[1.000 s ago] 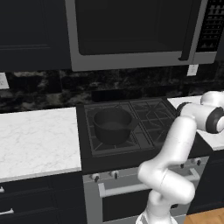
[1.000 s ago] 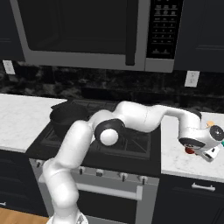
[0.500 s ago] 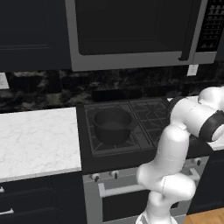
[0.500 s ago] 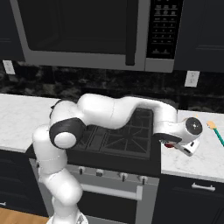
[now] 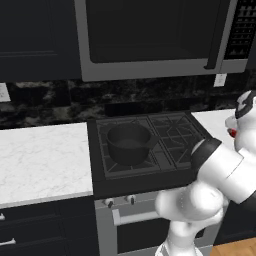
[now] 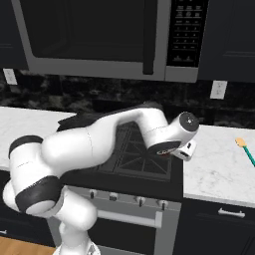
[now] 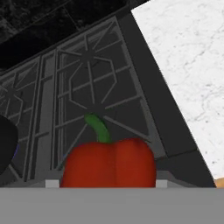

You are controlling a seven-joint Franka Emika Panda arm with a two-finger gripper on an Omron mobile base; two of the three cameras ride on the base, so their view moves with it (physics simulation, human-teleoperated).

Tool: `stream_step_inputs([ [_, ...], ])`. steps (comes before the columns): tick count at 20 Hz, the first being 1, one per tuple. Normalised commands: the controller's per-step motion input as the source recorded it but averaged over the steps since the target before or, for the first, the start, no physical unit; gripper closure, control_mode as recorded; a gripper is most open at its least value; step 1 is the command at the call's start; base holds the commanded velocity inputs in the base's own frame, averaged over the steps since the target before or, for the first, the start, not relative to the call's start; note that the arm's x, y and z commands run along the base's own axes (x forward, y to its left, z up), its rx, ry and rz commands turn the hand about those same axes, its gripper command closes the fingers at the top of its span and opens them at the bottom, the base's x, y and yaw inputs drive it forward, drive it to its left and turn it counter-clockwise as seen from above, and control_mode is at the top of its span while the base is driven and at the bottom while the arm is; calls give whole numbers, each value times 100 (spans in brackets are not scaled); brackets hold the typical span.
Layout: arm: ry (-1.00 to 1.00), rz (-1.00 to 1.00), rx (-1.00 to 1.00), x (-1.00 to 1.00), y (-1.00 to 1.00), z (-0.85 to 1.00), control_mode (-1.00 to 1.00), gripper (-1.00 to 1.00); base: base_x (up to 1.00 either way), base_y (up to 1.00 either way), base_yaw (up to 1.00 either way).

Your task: Put the lime and bell pepper in the pot. Retrieve the spatula and lightly stir the vegetables in the pot.

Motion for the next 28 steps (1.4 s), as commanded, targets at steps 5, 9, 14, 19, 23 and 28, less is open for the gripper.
stream_step_inputs([
  [5,0,1,-21,-6,100,34,-100,100,0,0,0],
  [9,1,0,-16,-3,98,16,-100,100,0,0,0],
  [14,1,1,-3,-2,93,36,-100,100,0,0,0],
  [19,11,11,0,-2,68,58,-100,100,0,0,0],
  [23,6,11,0,-12,46,61,-100,100,0,0,0],
  [28,-7,5,-2,-16,65,27,-100,100,0,0,0],
])
